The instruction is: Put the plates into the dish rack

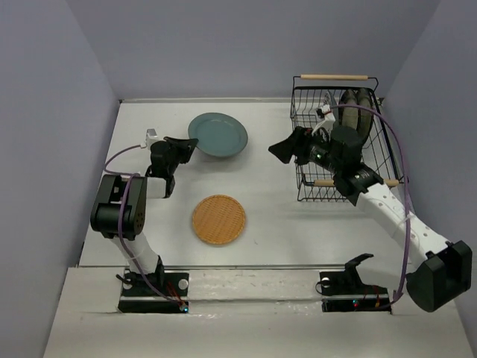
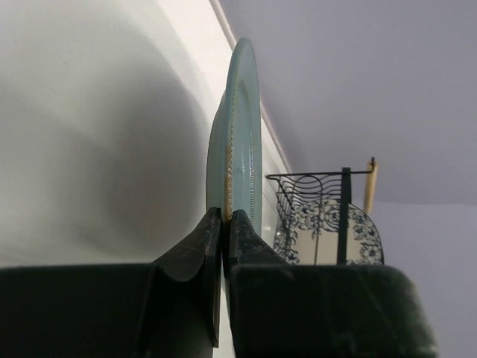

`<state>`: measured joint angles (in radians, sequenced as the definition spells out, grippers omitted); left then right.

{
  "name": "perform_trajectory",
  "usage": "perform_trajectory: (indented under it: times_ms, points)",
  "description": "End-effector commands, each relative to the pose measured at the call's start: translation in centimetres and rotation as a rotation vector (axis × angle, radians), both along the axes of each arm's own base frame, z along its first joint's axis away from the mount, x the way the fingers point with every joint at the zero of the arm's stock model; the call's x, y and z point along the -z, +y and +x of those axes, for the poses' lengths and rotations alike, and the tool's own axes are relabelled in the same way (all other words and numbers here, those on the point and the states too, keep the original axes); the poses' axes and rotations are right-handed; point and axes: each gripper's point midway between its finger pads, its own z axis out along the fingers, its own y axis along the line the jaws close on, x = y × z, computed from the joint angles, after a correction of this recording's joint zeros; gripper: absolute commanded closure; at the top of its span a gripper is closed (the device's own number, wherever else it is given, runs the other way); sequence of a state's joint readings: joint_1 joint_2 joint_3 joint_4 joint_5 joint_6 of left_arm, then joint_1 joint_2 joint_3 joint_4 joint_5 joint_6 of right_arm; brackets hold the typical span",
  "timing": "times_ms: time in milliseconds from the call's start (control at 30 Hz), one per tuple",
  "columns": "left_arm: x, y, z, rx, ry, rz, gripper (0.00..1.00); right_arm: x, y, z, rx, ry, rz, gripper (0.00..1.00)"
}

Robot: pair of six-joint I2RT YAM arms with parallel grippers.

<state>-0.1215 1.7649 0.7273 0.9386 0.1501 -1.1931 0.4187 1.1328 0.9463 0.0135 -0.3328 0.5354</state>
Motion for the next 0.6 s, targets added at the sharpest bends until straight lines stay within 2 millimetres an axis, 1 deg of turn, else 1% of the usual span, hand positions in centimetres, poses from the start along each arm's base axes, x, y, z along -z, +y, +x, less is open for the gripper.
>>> perform_trajectory:
  times_ms: [0,33,67,100,133,167,200,233,267,300,333,367,400,433,467,500,567]
  points:
    - [-13.6,-1.3,-2.8,0.091,-0.396,-0.156,0.94,-2.1,3.2,0.2,-0.084,-0.024,0.029,0.17]
    - [-15.3,-1.3,-3.8,0.101,-0.435,-0.162,0.94,-2.5,3.4,0.7,-0.076,-0.024,0.034,0.16]
    - [-15.8,-1.4,-4.4,0.113,-0.444,-0.162,0.94,-2.5,3.5,1.2,-0.066,-0.019,0.034,0.14]
    - [-16.1,-1.7,-5.1,0.136,-0.439,-0.160,0.94,-1.7,3.7,1.9,-0.058,0.002,0.026,0.13]
    - [-16.1,-1.8,-5.8,0.146,-0.439,-0.153,0.94,-1.5,3.8,2.4,-0.045,0.009,0.022,0.12]
    - [-17.5,-1.8,-6.9,0.158,-0.461,-0.148,0.94,-1.8,3.9,2.9,-0.040,0.008,0.025,0.10]
    - [-18.0,-2.0,-7.6,0.178,-0.466,-0.139,0.94,-1.7,4.1,3.2,-0.039,0.012,0.021,0.09]
    - [-19.6,-2.0,-8.9,0.189,-0.503,-0.125,0.94,-0.9,4.3,3.9,-0.035,0.027,0.005,0.09]
    - [-19.5,-2.2,-9.4,0.205,-0.487,-0.117,0.94,-1.2,4.4,4.3,-0.030,0.028,-0.003,0.08]
    - [-20.0,-2.2,-10.0,0.211,-0.498,-0.113,0.94,-0.8,4.6,4.7,-0.028,0.035,-0.011,0.08]
    - [-21.4,-2.2,-11.1,0.218,-0.534,-0.099,0.94,-0.7,4.6,4.9,-0.026,0.037,-0.020,0.07]
    - [-21.4,-2.3,-11.5,0.230,-0.526,-0.092,0.94,-0.9,4.6,4.9,-0.027,0.043,-0.023,0.07]
    - [-22.6,-2.3,-12.4,0.238,-0.561,-0.087,0.94,-0.7,4.9,5.1,-0.038,0.048,-0.024,0.06]
    - [-23.0,-2.4,-12.9,0.247,-0.572,-0.083,0.94,-0.7,5.1,5.1,-0.049,0.053,-0.025,0.05]
    - [-23.0,-2.7,-13.2,0.268,-0.567,-0.075,0.94,-0.6,5.2,5.2,-0.055,0.059,-0.028,0.05]
    - [-23.8,-2.8,-13.5,0.281,-0.581,-0.072,0.94,-1.0,5.5,5.2,-0.068,0.057,-0.022,0.05]
    - [-24.3,-3.3,-14.3,0.321,-0.586,-0.090,0.94,-1.3,5.8,5.1,-0.085,0.056,-0.012,0.05]
